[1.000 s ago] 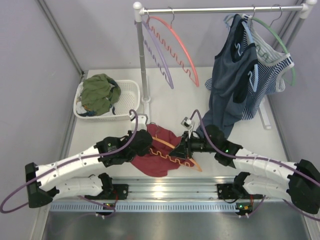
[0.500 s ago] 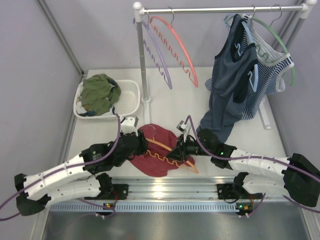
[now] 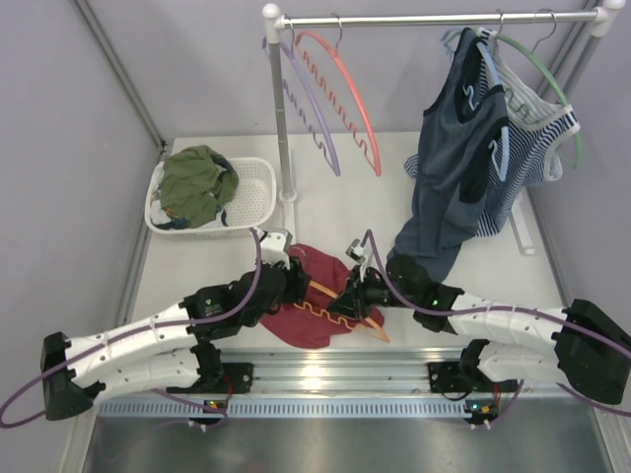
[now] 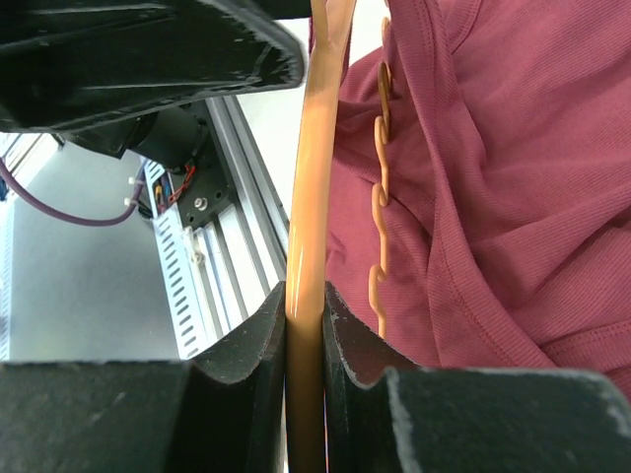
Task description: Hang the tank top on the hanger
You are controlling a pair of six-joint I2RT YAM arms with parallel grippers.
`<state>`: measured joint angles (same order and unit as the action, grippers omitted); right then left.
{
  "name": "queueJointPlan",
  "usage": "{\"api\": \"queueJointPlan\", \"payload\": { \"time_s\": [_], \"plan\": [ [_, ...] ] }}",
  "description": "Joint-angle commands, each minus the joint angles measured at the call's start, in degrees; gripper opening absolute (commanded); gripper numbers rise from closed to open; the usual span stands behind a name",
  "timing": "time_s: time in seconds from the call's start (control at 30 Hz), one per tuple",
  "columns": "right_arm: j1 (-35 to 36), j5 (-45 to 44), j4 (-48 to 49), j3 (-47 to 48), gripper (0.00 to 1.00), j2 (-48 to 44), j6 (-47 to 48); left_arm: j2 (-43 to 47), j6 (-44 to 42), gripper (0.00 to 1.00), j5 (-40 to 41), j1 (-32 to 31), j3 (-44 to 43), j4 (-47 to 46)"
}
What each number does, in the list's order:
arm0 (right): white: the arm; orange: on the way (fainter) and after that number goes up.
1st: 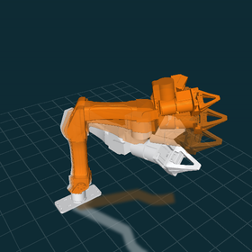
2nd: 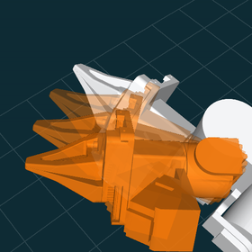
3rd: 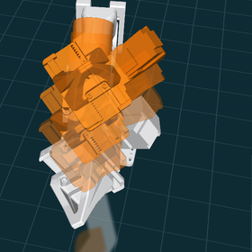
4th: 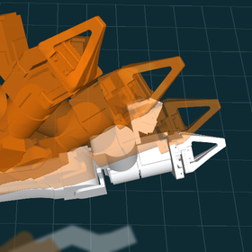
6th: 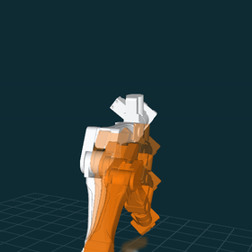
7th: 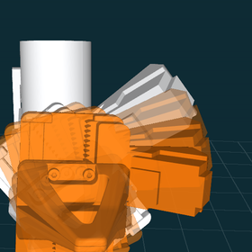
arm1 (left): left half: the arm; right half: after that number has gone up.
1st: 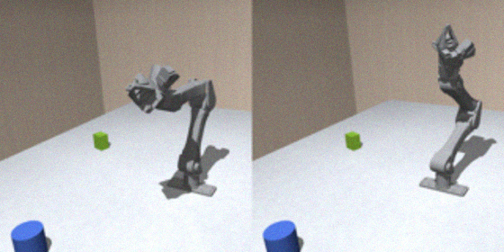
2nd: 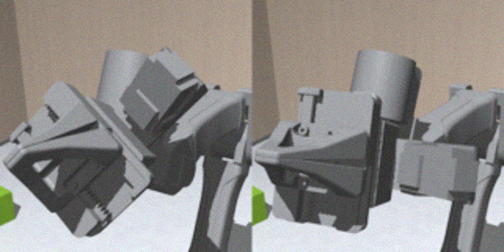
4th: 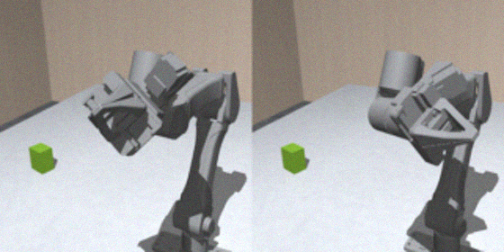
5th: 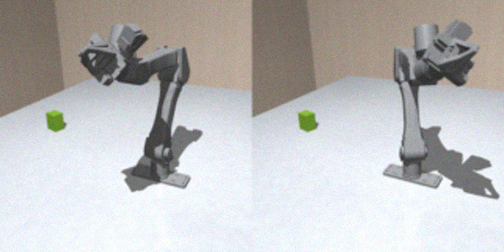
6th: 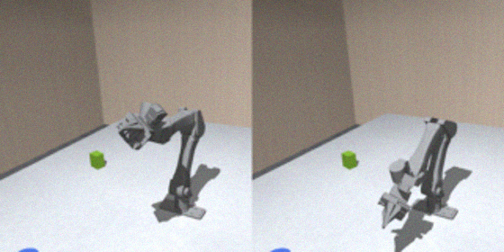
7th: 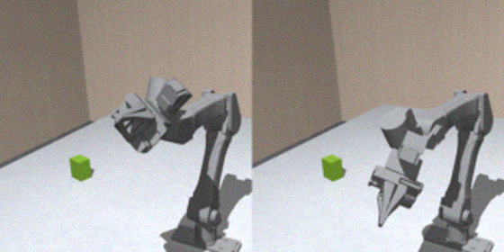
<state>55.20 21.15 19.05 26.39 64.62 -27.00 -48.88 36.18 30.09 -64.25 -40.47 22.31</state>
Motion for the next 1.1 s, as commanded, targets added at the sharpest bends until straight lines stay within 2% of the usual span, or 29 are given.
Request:
{"api": "queueJointPlan", "payload": {
  "time_s": [0.0, 0.33, 0.43, 0.47, 0.57, 0.6, 0.63, 0.67, 0.73, 0.77, 0.87, 0.97, 1.07],
  "plan": [
    [1.40, -1.37, 1.08, 3.84, 0.00, 0.59, 2.39, -0.16, -1.64, 0.48, 4.53, -0.18, 1.79, -7.88],
    [2.28, -1.37, -0.59, 5.33, 0.00, 1.47, 3.27, -2.01, -2.43, 0.45, 5.24, -0.18, 5.13, -12.98],
    [2.81, -1.55, -1.82, 5.78, 0.00, 1.91, 3.62, -0.69, -2.52, 0.31, 5.42, -0.18, 6.45, -14.30],
    [2.90, -1.98, -2.00, 5.78, 0.00, 1.83, 3.71, -0.51, -2.70, 0.21, 5.42, -0.18, 6.80, -14.39],
    [3.42, -3.65, -3.58, 6.04, 0.00, 1.74, 3.80, -0.25, -3.84, 0.04, 4.64, -0.18, 6.81, -14.13],
    [3.51, -4.53, -5.58, 6.56, 0.03, 1.74, 3.89, -0.07, -4.45, 0.00, 4.46, -0.18, 6.81, -13.96],
    [3.60, -5.84, -6.99, 6.91, 0.09, 1.48, 3.71, 0.01, -4.80, 0.00, 4.19, -0.18, 6.89, -13.78],
    [3.60, -7.77, -8.57, 7.27, 0.23, 1.04, 3.54, 0.54, -5.33, 0.00, 3.67, -0.18, 6.98, -13.69],
    [3.51, -10.50, -13.14, 8.32, 0.39, -0.45, 2.84, 1.24, -6.30, 0.00, 3.14, -0.26, 7.24, -13.17],
    [3.51, -13.04, -14.73, 8.76, 0.53, -1.07, 2.49, 1.59, -6.65, 0.00, 2.96, -0.18, 7.33, -12.82],
    [3.60, -18.83, -21.31, 10.52, 0.69, -4.32, 0.91, 2.48, -7.27, 0.00, 2.70, -0.18, 7.51, -11.59],
    [3.42, -27.28, -28.61, 12.27, 0.74, -7.31, -1.73, 3.18, -7.53, 0.00, 2.78, -0.18, 7.77, -11.32],
    [2.46, -34.65, -37.02, 14.21, 0.70, -9.16, -5.23, 3.44, -7.36, 0.00, 2.87, -0.18, 7.77, -11.14]
  ]
}}
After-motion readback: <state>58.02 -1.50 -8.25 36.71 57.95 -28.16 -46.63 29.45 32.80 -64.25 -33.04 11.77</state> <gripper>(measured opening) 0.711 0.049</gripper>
